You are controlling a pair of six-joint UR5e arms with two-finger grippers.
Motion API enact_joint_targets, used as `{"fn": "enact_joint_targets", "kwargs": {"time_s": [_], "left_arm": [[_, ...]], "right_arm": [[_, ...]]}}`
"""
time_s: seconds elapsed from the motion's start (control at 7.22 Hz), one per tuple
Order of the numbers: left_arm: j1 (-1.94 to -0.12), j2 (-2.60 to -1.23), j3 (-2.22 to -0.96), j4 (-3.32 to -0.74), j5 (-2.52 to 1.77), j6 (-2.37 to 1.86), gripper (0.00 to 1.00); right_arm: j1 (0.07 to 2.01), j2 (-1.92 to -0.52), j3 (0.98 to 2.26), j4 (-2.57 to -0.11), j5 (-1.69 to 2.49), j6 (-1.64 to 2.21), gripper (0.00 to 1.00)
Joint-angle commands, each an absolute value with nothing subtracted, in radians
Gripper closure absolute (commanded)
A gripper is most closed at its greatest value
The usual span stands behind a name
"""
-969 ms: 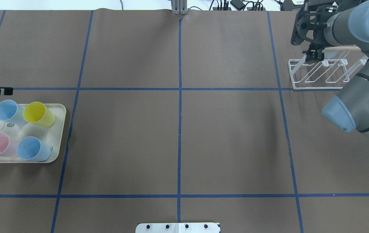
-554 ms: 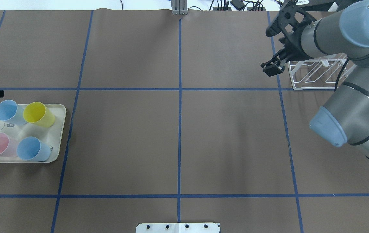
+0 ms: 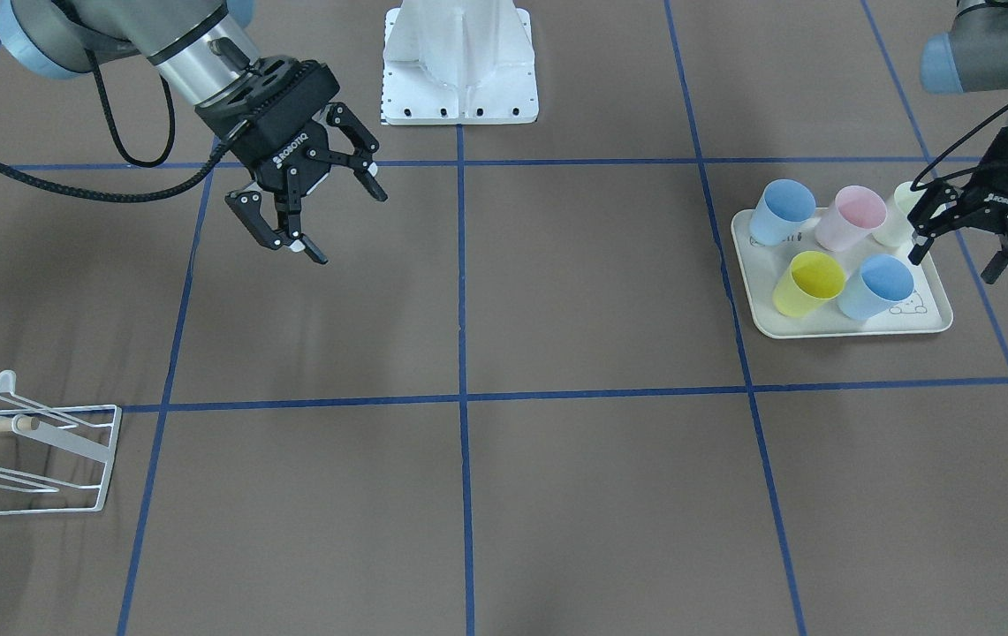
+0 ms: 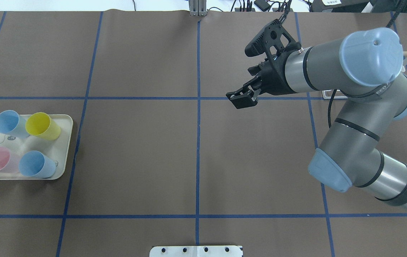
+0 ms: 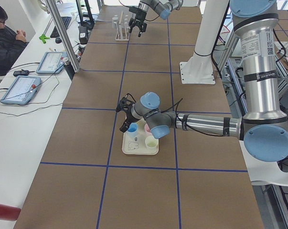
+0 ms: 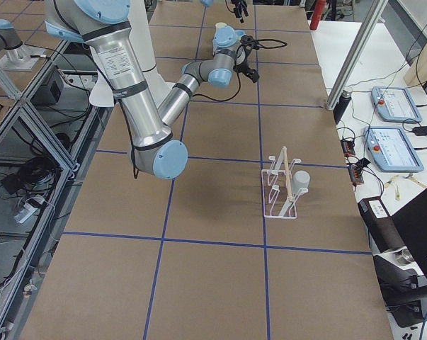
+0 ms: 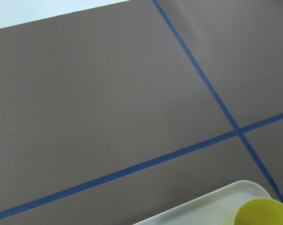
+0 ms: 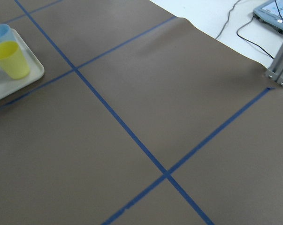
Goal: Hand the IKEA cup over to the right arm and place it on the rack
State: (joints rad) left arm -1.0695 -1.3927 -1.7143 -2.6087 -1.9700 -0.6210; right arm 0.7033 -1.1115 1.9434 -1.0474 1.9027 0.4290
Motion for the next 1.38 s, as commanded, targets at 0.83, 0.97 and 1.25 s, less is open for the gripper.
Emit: {"fn": "enact_joint_targets", "kwargs": {"time_s": [0.83, 0.97, 1.25], "left_arm": [[-0.976, -1.402, -1.583, -2.767, -1.962, -0.629, 0.55], [-0.976, -1.402, -1.579, -2.767, -1.962, -0.627, 0.59], [-0.973, -1.404, -1.571, -2.769, -1.962, -0.627, 0.7]], "right_arm": [[0.678, -1.12, 1.93, -0.942, 1.894, 0.462, 0.01], [0.678, -1.12, 1.93, -0.942, 1.894, 0.462, 0.01], [0.676, -1.12, 1.927, -0.942, 1.893, 0.462, 0.01]]}}
